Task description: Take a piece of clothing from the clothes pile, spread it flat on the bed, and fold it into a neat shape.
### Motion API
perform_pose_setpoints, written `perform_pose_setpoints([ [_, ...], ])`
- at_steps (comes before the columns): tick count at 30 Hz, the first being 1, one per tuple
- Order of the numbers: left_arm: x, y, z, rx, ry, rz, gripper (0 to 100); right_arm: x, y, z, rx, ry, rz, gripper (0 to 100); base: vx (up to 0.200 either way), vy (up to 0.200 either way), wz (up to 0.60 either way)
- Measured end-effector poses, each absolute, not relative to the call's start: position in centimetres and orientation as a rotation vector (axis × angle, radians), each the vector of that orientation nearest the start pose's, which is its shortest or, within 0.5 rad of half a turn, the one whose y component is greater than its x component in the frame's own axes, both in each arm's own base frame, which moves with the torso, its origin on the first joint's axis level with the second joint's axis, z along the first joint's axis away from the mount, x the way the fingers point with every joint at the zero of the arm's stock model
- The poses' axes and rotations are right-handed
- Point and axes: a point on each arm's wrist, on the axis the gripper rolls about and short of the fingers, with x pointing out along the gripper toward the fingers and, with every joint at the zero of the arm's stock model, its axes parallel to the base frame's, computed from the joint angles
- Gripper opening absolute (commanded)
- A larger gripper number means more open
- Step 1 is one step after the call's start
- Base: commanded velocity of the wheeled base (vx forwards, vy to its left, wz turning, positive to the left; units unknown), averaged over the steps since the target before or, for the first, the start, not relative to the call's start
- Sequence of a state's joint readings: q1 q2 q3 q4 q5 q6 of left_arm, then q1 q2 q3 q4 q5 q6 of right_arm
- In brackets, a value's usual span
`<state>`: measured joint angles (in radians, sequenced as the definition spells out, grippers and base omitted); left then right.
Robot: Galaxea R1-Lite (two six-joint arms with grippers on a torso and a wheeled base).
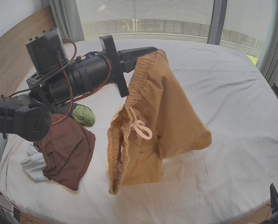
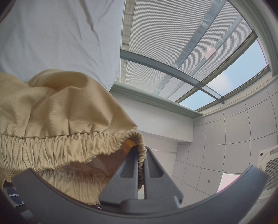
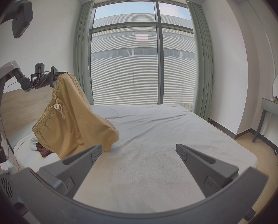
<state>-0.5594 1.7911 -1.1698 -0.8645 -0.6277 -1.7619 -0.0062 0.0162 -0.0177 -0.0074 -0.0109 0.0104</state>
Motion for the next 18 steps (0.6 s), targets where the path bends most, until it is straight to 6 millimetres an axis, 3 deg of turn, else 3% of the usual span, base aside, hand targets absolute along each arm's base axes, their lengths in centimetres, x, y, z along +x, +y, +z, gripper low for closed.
perform_pose_setpoints([
  [9, 28.7, -22.8, 27.4, -1.516, 0.916, -1.124, 0, -2.3, 0.0, 8.2, 0.010, -0.009, -0.017, 100, 0.000, 0.000, 0.00],
  [18, 28.6, -25.0, 28.7, -1.541, 0.952, -1.200, 0, -2.3, 0.0, 8.2, 0.010, -0.009, -0.017, 100, 0.000, 0.000, 0.00],
])
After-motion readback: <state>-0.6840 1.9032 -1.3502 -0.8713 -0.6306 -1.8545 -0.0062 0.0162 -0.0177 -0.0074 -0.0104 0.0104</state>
